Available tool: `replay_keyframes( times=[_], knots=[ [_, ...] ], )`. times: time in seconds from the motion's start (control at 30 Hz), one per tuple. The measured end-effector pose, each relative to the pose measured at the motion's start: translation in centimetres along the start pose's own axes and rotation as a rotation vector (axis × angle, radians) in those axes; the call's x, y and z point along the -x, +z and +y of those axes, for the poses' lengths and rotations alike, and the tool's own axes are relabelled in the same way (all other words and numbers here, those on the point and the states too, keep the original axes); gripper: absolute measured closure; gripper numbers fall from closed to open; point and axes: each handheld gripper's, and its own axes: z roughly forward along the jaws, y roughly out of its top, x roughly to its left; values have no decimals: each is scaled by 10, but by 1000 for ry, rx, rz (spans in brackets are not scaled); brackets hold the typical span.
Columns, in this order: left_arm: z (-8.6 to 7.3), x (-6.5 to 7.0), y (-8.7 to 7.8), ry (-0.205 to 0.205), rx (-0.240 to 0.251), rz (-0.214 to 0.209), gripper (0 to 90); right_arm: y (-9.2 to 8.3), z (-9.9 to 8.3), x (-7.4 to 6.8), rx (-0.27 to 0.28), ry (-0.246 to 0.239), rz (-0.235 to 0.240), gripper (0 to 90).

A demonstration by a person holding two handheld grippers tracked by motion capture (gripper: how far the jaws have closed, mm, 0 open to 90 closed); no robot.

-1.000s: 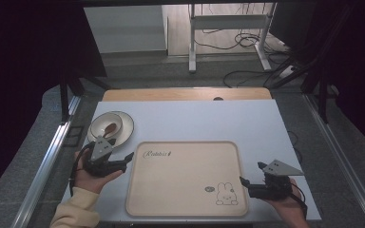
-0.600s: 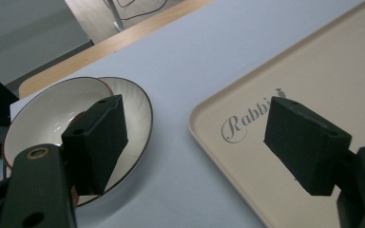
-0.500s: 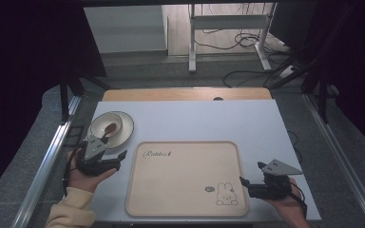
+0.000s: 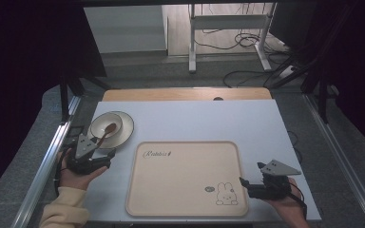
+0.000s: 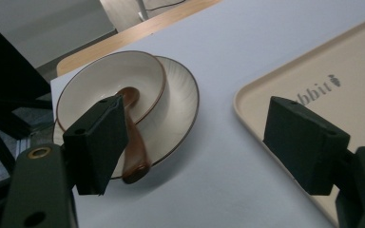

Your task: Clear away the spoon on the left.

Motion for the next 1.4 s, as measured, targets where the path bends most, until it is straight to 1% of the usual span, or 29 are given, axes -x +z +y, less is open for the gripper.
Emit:
replay_keyframes(
  times=[0.23, 0.5, 0.67, 0.87, 1.03, 1.1, 1.13, 1.17, 1.23, 1.27, 1.3, 1.4],
  knots=[
    [-7, -9, 1, -13, -3, 21, 238, 0, 0, 0, 0, -1, -2, 158],
    [-18, -15, 7, 3, -19, 37, 272, 0, 0, 0, -5, -4, -3, 158],
    [-21, -17, 8, 6, -24, 46, 294, 0, 0, 0, -8, -4, -5, 158],
    [-25, -18, 11, 20, -35, 57, 323, 0, 0, 0, -7, -9, -3, 158],
    [-26, -19, 14, 29, -35, 71, 347, 1, 0, -1, -10, -9, -3, 158],
    [-26, -20, 17, 28, -34, 78, 377, 1, 0, -1, -12, -9, -5, 158],
    [-26, -21, 17, 34, -41, 81, 377, 1, 0, -1, -12, -9, -5, 158],
    [-26, -21, 19, 30, -41, 83, 387, 1, 0, -1, -15, -9, -4, 158],
    [-26, -23, 21, 35, -49, 90, 421, 2, 0, -1, -15, -9, -2, 158],
    [-27, -23, 22, 33, -47, 90, 465, 2, 0, -1, -16, -12, -3, 158],
    [-27, -24, 22, 36, -49, 89, 465, 2, 0, -1, -16, -12, -3, 158],
    [-27, -24, 24, 49, -53, 93, 525, 2, -1, -1, -17, -10, -3, 158]
  ],
)
